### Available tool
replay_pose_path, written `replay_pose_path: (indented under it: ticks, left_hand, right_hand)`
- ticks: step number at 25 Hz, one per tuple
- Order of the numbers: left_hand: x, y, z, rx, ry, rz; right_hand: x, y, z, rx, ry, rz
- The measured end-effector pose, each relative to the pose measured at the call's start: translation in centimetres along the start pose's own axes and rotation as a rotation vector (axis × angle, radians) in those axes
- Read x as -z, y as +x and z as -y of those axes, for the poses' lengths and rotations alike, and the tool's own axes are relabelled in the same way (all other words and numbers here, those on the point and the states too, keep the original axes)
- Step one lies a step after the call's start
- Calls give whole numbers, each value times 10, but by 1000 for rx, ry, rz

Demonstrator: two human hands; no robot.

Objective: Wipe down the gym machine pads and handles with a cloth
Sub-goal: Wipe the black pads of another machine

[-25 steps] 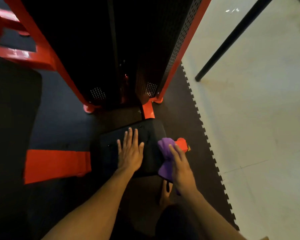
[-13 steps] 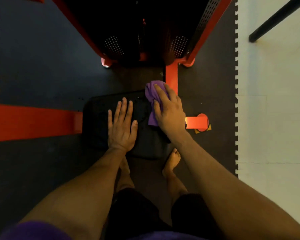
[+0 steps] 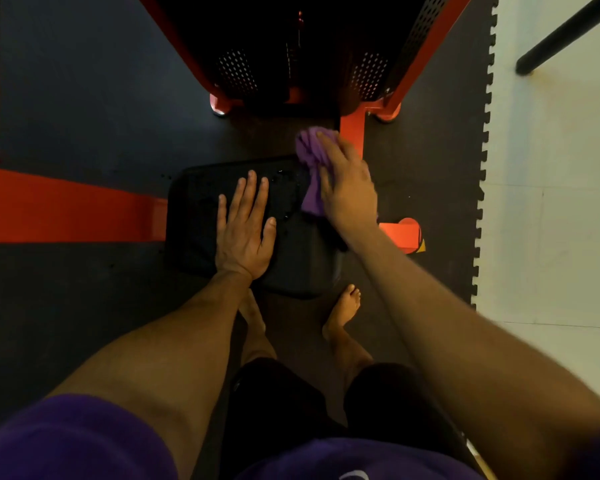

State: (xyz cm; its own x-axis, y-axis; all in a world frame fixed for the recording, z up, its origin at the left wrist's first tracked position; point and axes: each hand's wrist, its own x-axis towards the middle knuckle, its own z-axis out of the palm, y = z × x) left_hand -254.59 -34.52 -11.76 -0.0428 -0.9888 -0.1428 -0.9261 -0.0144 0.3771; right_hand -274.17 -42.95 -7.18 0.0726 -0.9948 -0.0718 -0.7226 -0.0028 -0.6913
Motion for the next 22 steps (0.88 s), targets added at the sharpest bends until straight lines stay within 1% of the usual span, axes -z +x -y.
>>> replay_pose_path:
  ticks: [2, 3, 4, 7, 8, 9, 11, 12, 13, 17, 19, 21, 22]
  left_hand:
    - [0, 0, -1, -7, -5, -8]
    - [0, 0, 0, -7, -13, -6]
    - [0, 0, 2, -4, -17, -3]
    - [-2, 1, 2, -5, -9, -2]
    - [-2, 0, 2, -5, -7, -2]
    - [-2, 0, 2, -5, -10, -1]
    - [-2, 1, 2, -9, -17, -4]
    - [-1, 1, 1, -11, -20, -6]
    - [-1, 1, 1, -13, -21, -10]
    - [-1, 0, 2, -11, -24, -17]
    - [-2, 0, 2, -17, -27, -20]
    - [-2, -1, 2, -21, -22, -25]
    - [-2, 0, 2, -19, -23, -28]
  right_hand:
    - [1, -1, -4, 45, -44, -2]
    - [-1, -24, -7, 75, -54, -17]
    - [-3, -58, -8, 64, -34, -15]
    - [-2, -163, -6, -113, 113, 83]
    - [2, -180, -8, -161, 195, 75]
    - [7, -183, -10, -228, 318, 41]
    - [12, -161, -16, -430, 557, -61]
    - [13, -141, -18, -495, 621, -87]
    - [13, -120, -19, -516, 653, -74]
    - [6, -35, -28, -393, 646, 1]
    - [14, 8, -31, -274, 556, 54]
    - [21, 24, -28, -174, 471, 117]
    - [21, 15, -27, -158, 446, 121]
